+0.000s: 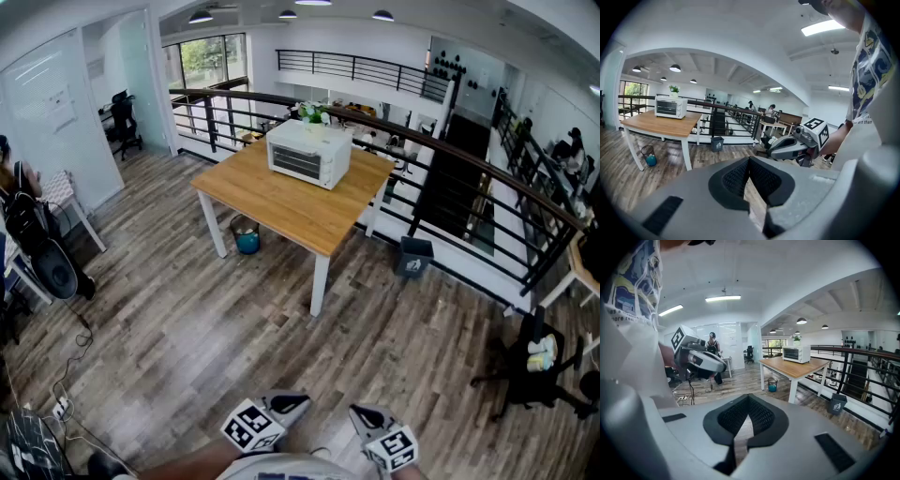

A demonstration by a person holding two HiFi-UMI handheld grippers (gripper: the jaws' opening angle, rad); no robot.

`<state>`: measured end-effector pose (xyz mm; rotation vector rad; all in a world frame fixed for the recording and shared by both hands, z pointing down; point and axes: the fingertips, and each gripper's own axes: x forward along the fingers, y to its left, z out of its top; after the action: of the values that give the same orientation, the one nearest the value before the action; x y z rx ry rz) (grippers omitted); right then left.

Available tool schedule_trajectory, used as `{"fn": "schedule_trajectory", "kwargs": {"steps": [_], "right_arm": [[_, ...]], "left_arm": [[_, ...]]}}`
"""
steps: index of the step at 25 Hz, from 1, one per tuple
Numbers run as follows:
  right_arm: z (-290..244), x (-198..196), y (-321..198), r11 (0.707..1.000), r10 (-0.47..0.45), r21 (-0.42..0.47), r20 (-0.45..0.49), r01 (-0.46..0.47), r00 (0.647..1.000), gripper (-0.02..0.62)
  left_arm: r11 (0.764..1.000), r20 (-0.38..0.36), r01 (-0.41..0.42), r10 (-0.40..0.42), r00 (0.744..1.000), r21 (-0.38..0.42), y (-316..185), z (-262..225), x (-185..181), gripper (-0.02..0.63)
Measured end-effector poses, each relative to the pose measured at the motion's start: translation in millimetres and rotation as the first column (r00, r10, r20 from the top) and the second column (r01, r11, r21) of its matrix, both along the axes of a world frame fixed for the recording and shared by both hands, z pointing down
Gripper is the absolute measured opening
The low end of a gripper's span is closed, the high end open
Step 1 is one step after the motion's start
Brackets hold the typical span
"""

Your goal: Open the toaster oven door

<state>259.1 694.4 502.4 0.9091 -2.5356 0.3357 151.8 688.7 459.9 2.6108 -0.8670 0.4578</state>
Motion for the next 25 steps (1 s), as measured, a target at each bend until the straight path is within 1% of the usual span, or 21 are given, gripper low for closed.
{"fn": "schedule_trajectory", "kwargs": {"steps": [2, 6, 9, 12, 15, 19, 22, 25], "right_arm": [[-5.0, -26.5, -1.9, 1.0, -0.013, 0.02, 0.016, 0.013, 1.0, -0.002], [-12.1, -68.6, -12.7, 0.997, -0.035, 0.065, 0.061, 0.031, 0.998, -0.002], [-10.1, -91.5, -19.4, 0.997, -0.04, 0.062, 0.067, 0.036, 0.997, -0.002], [-18.8, -120.1, -19.9, 0.997, -0.059, 0.058, 0.054, 0.056, 0.997, -0.002], [-18.9, -142.4, -17.4, 0.996, -0.071, 0.06, 0.074, 0.066, 0.995, 0.002], [-22.1, -171.2, -26.6, 0.996, -0.037, 0.08, 0.096, 0.029, 0.995, 0.071], [-23.3, -180.3, -38.6, 0.998, 0.001, 0.068, 0.114, -0.009, 0.993, 0.072], [-23.8, -182.0, -55.5, 0.997, -0.012, 0.08, 0.122, 0.002, 0.992, 0.072]], "left_arm": [[1.0, 0.005, 0.023, -0.023, 1.0, -0.006, 1.8, 0.1, -29.2, 0.003], [0.997, -0.014, 0.071, -0.071, 0.997, -0.006, 2.8, -1.3, -77.0, 0.003], [0.996, -0.018, 0.09, -0.09, 0.996, -0.002, -2.8, 0.1, -105.8, 0.003], [0.994, -0.041, 0.108, -0.108, 0.993, 0.0, -8.1, -1.6, -132.2, 0.003], [0.993, -0.053, 0.12, -0.119, 0.991, 0.007, -8.6, -0.9, -152.5, 0.003], [0.992, -0.033, 0.123, -0.122, 0.992, 0.009, -14.7, 7.6, -178.2, 0.003], [0.992, -0.026, 0.129, -0.129, 0.991, 0.004, -28.8, 15.0, -190.8, 0.003], [0.992, -0.032, 0.129, -0.129, 0.991, 0.01, -51.0, 17.9, -192.4, 0.005]]}}
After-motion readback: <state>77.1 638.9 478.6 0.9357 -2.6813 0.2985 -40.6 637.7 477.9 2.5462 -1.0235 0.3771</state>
